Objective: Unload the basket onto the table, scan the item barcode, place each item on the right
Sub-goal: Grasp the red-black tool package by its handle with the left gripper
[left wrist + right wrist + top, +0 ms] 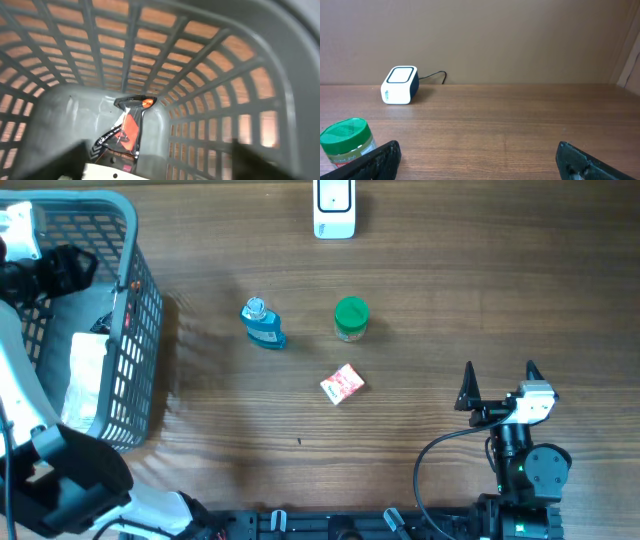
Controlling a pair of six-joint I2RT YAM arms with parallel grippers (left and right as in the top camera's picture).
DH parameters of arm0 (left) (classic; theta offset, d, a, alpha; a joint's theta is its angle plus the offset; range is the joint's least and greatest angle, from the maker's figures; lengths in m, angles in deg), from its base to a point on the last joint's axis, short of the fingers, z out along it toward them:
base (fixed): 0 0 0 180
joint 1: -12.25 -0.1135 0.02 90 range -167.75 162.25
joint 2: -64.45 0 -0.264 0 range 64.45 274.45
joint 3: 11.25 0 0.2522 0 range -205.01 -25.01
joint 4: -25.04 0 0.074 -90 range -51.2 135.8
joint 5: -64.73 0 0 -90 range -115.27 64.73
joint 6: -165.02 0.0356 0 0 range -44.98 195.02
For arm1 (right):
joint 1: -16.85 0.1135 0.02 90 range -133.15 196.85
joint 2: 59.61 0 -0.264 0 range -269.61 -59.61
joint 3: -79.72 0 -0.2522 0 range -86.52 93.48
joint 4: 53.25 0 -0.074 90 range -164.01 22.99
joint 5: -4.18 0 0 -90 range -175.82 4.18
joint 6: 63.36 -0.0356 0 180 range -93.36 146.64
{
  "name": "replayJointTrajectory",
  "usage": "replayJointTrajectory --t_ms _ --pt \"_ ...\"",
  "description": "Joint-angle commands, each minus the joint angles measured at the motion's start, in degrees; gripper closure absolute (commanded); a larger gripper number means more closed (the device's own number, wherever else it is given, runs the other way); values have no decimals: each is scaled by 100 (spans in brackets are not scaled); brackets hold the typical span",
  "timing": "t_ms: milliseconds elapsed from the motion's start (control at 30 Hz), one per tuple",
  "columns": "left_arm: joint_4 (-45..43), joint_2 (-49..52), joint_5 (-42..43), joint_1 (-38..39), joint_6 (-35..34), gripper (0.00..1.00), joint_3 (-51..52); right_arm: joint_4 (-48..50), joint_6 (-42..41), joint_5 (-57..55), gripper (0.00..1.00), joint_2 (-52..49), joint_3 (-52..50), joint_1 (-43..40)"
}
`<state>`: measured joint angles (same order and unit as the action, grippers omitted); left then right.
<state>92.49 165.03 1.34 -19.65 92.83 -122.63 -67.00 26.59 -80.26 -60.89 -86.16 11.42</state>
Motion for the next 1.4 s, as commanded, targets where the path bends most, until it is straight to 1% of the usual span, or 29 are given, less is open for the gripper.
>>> replayJointTrajectory --t_ms 0,33,67,133,167,267,433,633,700,767,867,1000,1100,1133,1200,1300,1367 --pt "111 474 -166 -15 140 11 -46 31 46 74 0 -2 -7 13" --pt "133 544 -245 -15 245 26 -24 31 48 72 0 -2 -7 13" --pt "127 621 -389 -15 330 33 46 31 48 72 0 -2 -7 13" --pt "96 754 -483 -28 487 25 181 31 48 74 0 -2 -7 13" --pt "9 831 -479 -26 492 24 264 31 50 74 0 -2 -7 13" --pt "-326 1038 -481 -26 603 23 472 31 48 74 0 -2 -7 13" --pt "-619 1384 -525 -26 903 19 555 31 50 74 0 -2 -7 13" --pt "-901 1729 -498 -20 903 20 560 31 48 74 0 -2 -7 13" --pt "-942 1816 -400 -20 905 21 560 31 48 72 0 0 -7 13" --pt "-1043 1908 -116 -20 901 24 562 31 48 74 0 -2 -7 13" --pt "-1108 2031 188 -15 901 25 562 31 48 74 0 -2 -7 13" --pt "-1054 2197 192 17 901 26 581 31 48 72 0 -2 -7 13" --pt "-997 2212 205 90 905 25 590 31 50 72 0 -2 -7 13" --pt "-994 2214 201 142 938 22 592 31 48 72 0 0 -7 13" --pt "-979 2214 201 210 1056 23 592 31 48 72 0 0 -7 13" --pt "-979 2214 201 310 1054 36 592 31 48 72 0 -2 -7 13" --pt "-981 2214 199 352 1054 39 592 31 48 72 0 -2 -7 13"
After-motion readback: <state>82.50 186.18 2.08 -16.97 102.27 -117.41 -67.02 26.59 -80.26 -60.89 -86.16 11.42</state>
